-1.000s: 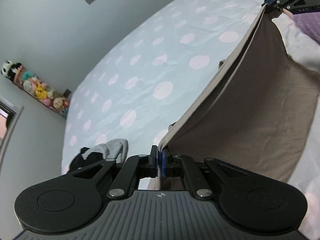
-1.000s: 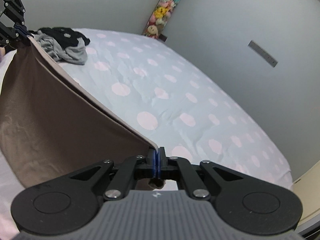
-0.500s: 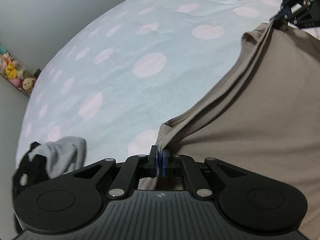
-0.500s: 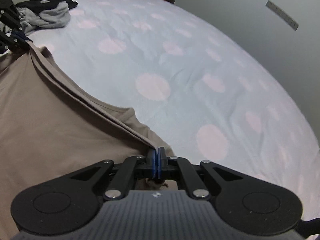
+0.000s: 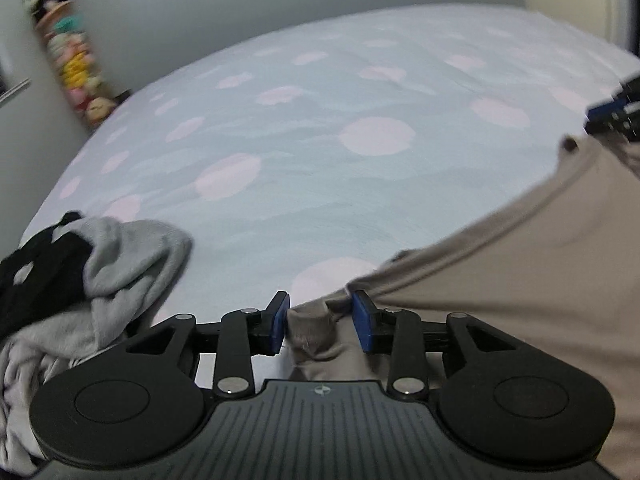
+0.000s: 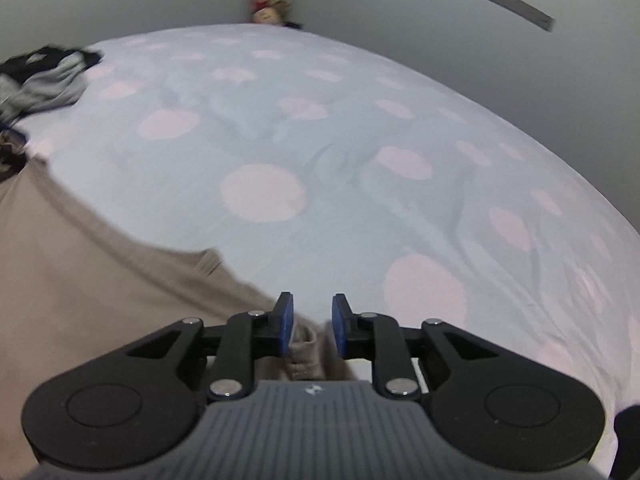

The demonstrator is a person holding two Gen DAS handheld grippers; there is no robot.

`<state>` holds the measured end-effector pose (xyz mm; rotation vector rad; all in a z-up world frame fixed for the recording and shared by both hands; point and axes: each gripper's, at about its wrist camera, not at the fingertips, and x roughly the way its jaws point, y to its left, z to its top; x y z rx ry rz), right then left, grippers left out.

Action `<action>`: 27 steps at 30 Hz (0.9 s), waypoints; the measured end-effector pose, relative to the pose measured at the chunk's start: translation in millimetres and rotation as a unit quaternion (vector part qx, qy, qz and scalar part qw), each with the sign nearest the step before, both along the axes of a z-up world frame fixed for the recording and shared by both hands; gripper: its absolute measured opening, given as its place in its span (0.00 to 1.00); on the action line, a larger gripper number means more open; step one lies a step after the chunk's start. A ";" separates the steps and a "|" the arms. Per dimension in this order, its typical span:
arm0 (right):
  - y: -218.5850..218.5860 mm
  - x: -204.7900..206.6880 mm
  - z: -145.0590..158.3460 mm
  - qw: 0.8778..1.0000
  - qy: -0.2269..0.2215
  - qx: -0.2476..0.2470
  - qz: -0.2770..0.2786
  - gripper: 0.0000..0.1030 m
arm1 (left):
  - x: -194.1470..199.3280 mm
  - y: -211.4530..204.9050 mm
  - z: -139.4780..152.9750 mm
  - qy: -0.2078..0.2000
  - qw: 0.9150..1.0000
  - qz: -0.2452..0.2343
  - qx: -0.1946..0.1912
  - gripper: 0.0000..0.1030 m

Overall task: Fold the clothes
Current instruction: 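Lower the hem onto the shirt and open both grippers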

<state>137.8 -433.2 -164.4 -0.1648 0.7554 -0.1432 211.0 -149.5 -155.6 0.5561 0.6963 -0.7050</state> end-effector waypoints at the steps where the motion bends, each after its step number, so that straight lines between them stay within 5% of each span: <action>1: -2.1 -1.4 3.6 1.000 -0.006 0.010 -0.008 0.21 | 0.3 2.9 3.0 0.002 1.000 0.009 -0.009 0.32; 9: -12.0 -33.4 31.1 0.993 -0.036 0.087 -0.065 0.24 | -5.2 27.7 19.7 0.037 0.994 0.069 -0.074 0.37; 15: -22.6 -59.2 26.3 0.983 -0.035 0.144 -0.110 0.25 | 1.8 39.8 8.3 0.091 0.980 0.123 -0.129 0.37; 20: -30.5 -52.0 17.8 0.974 -0.034 0.190 -0.120 0.26 | 12.1 44.1 -7.5 0.123 0.968 0.158 -0.153 0.24; 24: -39.9 -46.2 4.2 0.966 -0.032 0.214 -0.142 0.25 | 8.7 46.7 -8.3 0.108 0.967 0.167 -0.163 0.07; 26: -43.3 -45.8 2.4 0.962 -0.039 0.228 -0.148 0.06 | 3.3 48.1 -3.4 0.094 0.967 0.168 -0.169 0.04; 27: -41.9 -46.7 5.2 0.962 -0.045 0.223 -0.148 0.06 | -0.2 49.0 0.2 0.086 0.967 0.169 -0.171 0.04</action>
